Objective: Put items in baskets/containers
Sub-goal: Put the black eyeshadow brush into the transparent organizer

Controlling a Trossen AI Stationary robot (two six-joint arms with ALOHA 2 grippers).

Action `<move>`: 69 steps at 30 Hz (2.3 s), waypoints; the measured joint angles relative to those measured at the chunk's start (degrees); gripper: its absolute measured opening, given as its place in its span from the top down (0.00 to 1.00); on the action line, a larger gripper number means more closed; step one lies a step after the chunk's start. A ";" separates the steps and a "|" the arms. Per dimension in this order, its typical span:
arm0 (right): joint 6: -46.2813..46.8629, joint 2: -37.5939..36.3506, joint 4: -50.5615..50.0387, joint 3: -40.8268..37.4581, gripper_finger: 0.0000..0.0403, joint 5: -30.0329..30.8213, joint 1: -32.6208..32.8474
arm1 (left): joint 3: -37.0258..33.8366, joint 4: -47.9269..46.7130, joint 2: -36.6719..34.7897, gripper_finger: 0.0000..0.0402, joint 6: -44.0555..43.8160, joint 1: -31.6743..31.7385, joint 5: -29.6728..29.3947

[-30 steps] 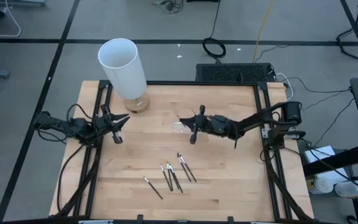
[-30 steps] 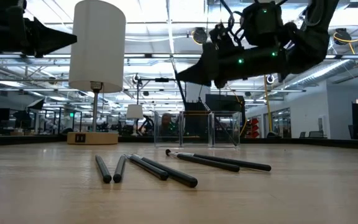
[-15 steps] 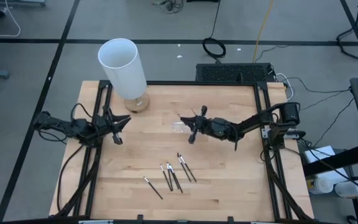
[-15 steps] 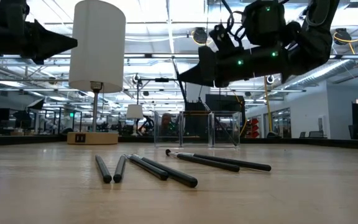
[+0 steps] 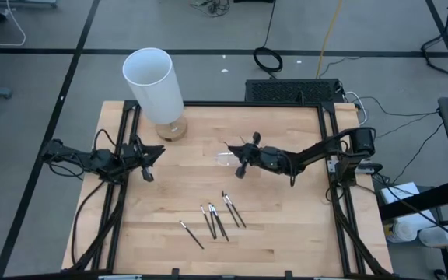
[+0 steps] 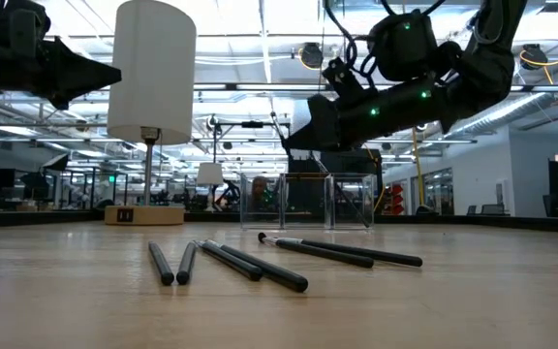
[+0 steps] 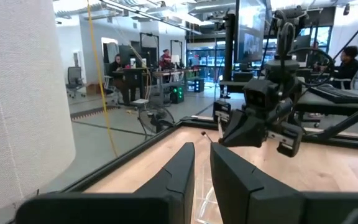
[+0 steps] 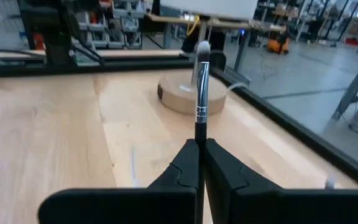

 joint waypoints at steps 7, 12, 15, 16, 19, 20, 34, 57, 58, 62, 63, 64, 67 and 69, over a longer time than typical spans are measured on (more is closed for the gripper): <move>2.35 0.55 -2.96 0.00 1.00 -0.07 -1.03 | 0.01 0.01 0.00 0.85 -0.05 0.00 -0.02; 3.18 0.55 -4.44 0.00 1.00 -0.09 -1.07 | -0.01 -0.01 0.00 0.85 -0.13 0.00 -0.02; 3.44 0.55 -4.84 0.00 1.00 -0.10 -1.05 | 0.01 -0.01 0.00 0.85 -0.13 0.00 -0.02; 3.44 0.55 -4.72 0.00 1.00 -0.10 -1.05 | 0.01 -0.01 0.00 0.85 -0.13 0.00 -0.02; 3.44 0.55 -5.80 0.00 1.00 -0.22 -1.05 | 0.01 -0.03 0.00 0.85 -0.13 0.00 -0.02; 3.48 0.55 -6.25 0.00 1.00 -0.30 -1.05 | 0.01 -0.03 0.00 0.85 -0.12 0.00 -0.02; 4.77 0.55 -7.40 0.00 0.96 -0.37 -1.03 | 0.00 -0.05 0.00 0.85 -0.07 0.00 -0.04; 6.39 0.55 -7.34 0.00 0.87 -0.46 -1.03 | 0.01 -0.06 0.00 0.85 1.64 0.00 -0.07; 6.33 0.55 -7.26 0.02 0.87 -0.46 -1.03 | 0.01 -0.04 0.00 0.85 1.64 0.00 -0.07; 6.24 0.55 -6.72 0.02 0.86 -0.44 -1.03 | 0.00 -0.04 0.00 0.85 1.64 0.00 -0.09; 6.23 0.55 -6.76 0.02 0.86 -0.45 -1.03 | 0.01 -0.03 0.00 0.85 1.62 0.00 -0.09; 6.22 0.55 -6.79 0.02 0.86 -0.45 -1.01 | 0.01 -0.03 0.00 0.85 1.57 0.00 -0.09; 6.14 -0.18 -6.00 0.00 0.86 -0.54 -0.90 | 0.01 -0.05 0.00 0.85 1.55 0.00 -0.09; 5.54 -1.23 -4.34 0.02 0.85 -0.49 -0.55 | 0.01 -0.04 0.00 0.85 1.34 0.00 -0.06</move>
